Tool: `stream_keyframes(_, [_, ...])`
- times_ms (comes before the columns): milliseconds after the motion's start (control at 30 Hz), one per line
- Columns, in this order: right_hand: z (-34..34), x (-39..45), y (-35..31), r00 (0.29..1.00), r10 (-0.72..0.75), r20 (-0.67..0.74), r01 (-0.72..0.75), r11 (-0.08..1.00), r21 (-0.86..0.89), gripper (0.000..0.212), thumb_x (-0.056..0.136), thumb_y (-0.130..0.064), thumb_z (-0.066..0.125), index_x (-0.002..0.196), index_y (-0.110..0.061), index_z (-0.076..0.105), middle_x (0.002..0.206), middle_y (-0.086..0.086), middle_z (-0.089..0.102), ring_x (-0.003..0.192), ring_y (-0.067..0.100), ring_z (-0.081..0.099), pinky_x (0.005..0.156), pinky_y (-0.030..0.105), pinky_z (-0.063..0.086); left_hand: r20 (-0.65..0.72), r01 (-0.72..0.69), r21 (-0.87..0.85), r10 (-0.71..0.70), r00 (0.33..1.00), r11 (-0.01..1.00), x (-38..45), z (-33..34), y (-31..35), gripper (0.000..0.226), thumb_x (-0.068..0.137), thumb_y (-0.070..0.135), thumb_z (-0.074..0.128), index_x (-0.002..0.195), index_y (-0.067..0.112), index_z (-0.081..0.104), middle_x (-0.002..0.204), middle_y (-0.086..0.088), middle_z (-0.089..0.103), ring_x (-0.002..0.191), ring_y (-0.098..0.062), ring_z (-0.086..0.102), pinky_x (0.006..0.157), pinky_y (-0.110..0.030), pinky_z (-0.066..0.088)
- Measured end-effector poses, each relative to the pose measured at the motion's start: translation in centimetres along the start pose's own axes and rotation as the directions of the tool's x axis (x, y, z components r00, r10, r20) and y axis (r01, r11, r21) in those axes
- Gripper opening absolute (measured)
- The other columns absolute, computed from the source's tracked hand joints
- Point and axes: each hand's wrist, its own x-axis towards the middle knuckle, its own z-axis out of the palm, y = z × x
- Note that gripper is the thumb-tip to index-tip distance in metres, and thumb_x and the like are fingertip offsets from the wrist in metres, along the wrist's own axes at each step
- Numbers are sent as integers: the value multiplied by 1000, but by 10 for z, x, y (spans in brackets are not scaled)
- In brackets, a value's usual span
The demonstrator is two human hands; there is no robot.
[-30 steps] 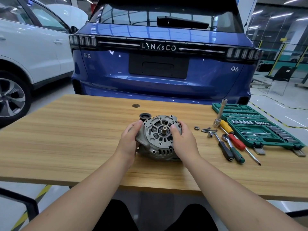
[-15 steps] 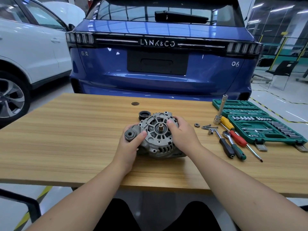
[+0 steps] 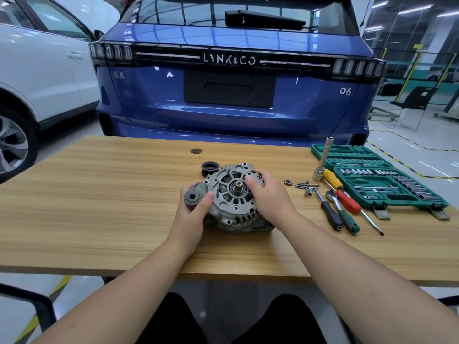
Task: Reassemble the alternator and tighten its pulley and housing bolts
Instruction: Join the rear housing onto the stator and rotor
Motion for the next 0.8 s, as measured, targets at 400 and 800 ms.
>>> stream_keyframes(400, [-3,-28,-2,1000,-4,31,1,994,107,85,80,-77,46,154,-45,21,138,-18,48,123,9,49,99,37,47,132,173,-73,-162,978,982,35,-14,10,53,86,24,62,138,25,62,130,-12,72,117,-30,70,87,-36,60])
stream_keyframes(800, [-5,5,-8,888,325,325,-459,605,651,66,94,-72,41,103,-19,79,107,8,77,99,30,75,88,43,54,-148,295,-430,-390,909,853,24,28,7,32,99,32,58,115,11,76,114,-15,77,105,-32,76,94,-47,55])
